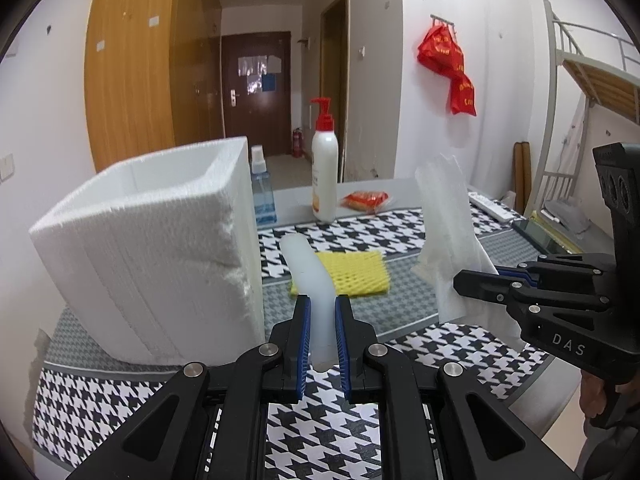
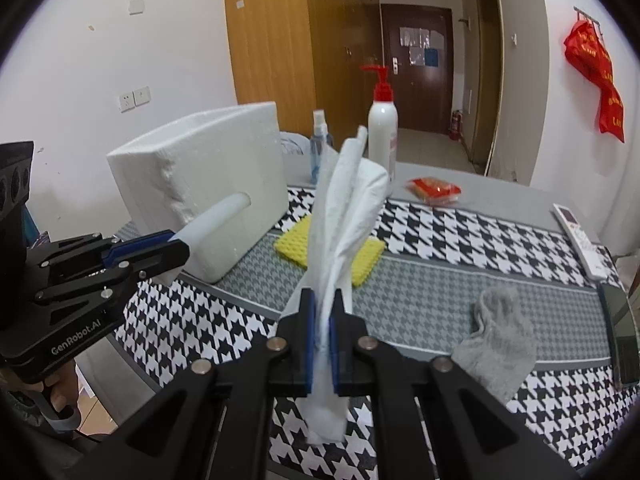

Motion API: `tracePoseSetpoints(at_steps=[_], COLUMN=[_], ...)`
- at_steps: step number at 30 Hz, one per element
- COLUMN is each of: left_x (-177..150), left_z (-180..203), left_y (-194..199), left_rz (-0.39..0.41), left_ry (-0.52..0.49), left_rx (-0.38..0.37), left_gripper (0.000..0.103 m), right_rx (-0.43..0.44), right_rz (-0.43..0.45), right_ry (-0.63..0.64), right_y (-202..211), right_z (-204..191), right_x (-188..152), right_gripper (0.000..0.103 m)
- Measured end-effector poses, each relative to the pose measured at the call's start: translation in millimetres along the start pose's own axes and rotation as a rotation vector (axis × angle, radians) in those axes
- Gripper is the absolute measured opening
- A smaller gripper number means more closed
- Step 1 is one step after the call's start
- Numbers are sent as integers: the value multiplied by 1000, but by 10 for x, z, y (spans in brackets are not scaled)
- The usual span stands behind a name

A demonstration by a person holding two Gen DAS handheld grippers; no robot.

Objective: Organize soft objects
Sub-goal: 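Carry the white masks toward the foam box with the right tool while the left tool opens off the roll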

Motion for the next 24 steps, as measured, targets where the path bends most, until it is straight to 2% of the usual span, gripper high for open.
tracePoseSetpoints(at_steps=[16,24], left_x=[325,483], left_z=[-6,-53], left_y=[187,226], left_rz=[85,114], left_ry=[-18,-22], left_rx=[8,37], left_gripper=[13,13], right_rx=[39,66], right_rz=[98,130], right_ry=[30,32], right_y=[267,324], right_z=[-149,-217], right_x=[354,511], right_gripper=[9,9])
Point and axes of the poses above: each gripper's, at about its wrist camera, not at the fingertips, and y roughly against the way its jaws point, z to its right, x to its top, the point moved 10 cm from there along -y, roughly the way its jaws point, and after that the axes turned 8 degrees about -y, right-handed, at the moved point
